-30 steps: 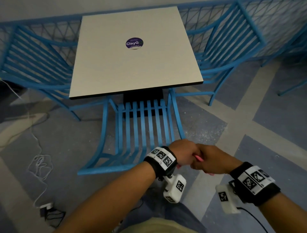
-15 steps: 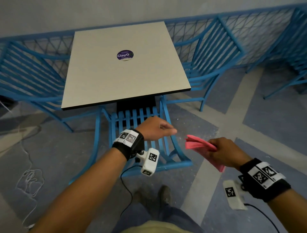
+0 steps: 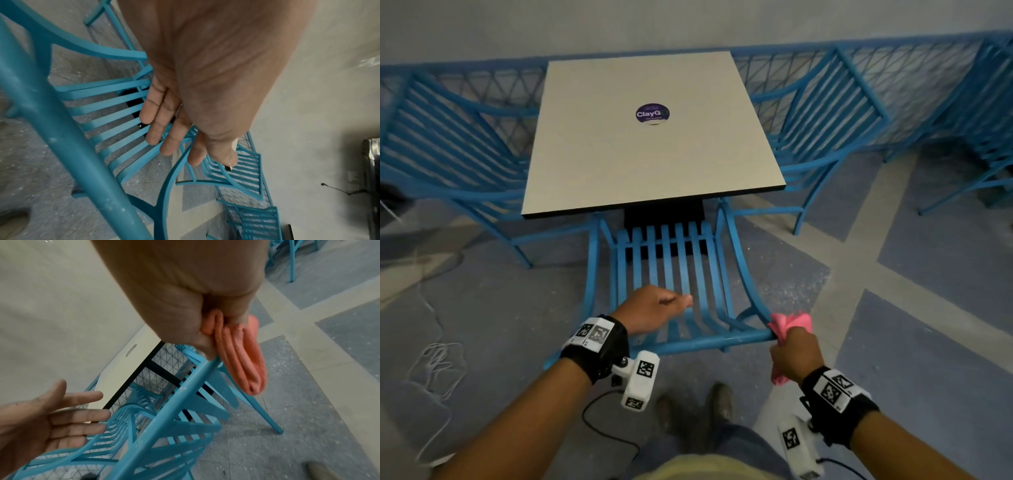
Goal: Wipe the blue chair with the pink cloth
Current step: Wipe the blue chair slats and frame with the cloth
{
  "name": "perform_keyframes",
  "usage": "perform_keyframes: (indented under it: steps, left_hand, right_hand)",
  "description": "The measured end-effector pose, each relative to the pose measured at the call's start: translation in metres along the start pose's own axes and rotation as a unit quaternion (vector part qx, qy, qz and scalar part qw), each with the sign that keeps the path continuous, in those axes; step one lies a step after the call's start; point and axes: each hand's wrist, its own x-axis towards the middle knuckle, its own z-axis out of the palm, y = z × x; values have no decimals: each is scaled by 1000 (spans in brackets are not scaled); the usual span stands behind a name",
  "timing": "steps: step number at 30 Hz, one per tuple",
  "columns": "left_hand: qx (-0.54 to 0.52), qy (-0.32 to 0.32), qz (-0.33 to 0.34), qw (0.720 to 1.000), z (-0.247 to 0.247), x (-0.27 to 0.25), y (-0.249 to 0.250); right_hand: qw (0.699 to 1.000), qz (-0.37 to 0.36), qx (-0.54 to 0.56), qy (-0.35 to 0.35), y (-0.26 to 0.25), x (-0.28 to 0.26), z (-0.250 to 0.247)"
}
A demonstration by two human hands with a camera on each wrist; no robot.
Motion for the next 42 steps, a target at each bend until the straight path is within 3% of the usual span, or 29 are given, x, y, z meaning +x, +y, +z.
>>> perform_keyframes:
  steps: [3, 6, 9, 18, 22, 29, 31, 33, 37, 42]
  left_hand:
    - [-15, 6, -2, 1000, -6, -11, -6]
    - [-37, 12, -17, 999, -10, -23, -10]
    - [-45, 9, -26, 999, -9, -32, -17]
    - [-40, 47, -42, 997, -14, -54, -45]
    - [-48, 68, -48, 995, -22, -64, -52]
    - [-54, 93, -33, 994, -24, -63, -66]
    - [-46, 93, -33, 994, -26, -63, -64]
    - [-56, 92, -36, 994, -28, -62, -62]
    - [-108, 88, -52, 989, -25, -59, -60]
    - [-123, 97, -57, 986, -18, -62, -66]
  right_hand:
    - [995, 69, 64, -38, -4, 6, 6]
    - [984, 93, 142, -51, -25, -8, 12]
    - [986, 51, 151, -57, -44, -16, 23]
    - [988, 33, 108, -104, -96, -39, 42]
    - [982, -14, 123, -142, -108, -39, 53]
    - [964, -42, 171, -198, -117, -34, 28]
    - [967, -61, 170, -181, -110, -35, 9]
    - [979, -95, 141, -116, -99, -34, -8]
    - [990, -140, 2, -5, -85, -22, -16]
    - [982, -161, -92, -22, -95, -25, 32]
